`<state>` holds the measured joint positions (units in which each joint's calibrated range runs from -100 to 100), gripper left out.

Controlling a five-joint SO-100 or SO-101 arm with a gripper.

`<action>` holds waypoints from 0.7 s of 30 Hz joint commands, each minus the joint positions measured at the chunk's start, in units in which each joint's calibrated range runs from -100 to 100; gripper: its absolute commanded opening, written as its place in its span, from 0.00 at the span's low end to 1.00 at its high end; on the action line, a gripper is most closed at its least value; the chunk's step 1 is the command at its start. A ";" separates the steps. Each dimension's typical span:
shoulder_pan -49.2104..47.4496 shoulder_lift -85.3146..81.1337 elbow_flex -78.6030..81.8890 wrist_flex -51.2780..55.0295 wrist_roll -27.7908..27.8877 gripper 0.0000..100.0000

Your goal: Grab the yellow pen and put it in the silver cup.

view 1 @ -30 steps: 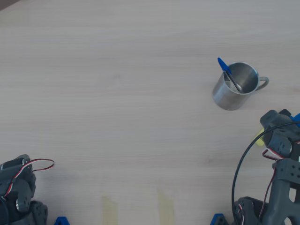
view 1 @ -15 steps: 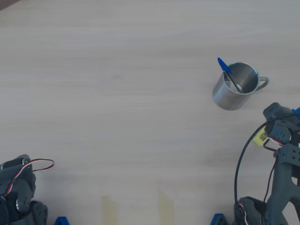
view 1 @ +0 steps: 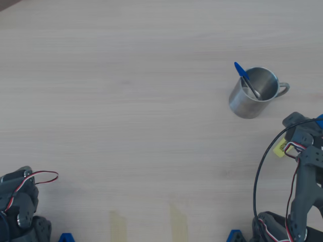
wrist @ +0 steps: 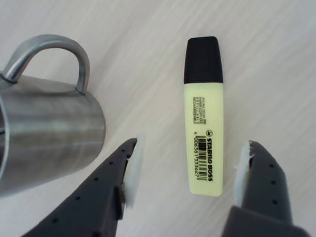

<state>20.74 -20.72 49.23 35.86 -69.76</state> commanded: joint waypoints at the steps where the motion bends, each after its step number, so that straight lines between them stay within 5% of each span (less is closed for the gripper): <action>1: 0.73 1.60 -5.20 -0.98 0.22 0.30; 21: 1.60 12.32 -10.91 -1.06 2.77 0.29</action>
<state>21.32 -8.63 41.39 35.35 -68.22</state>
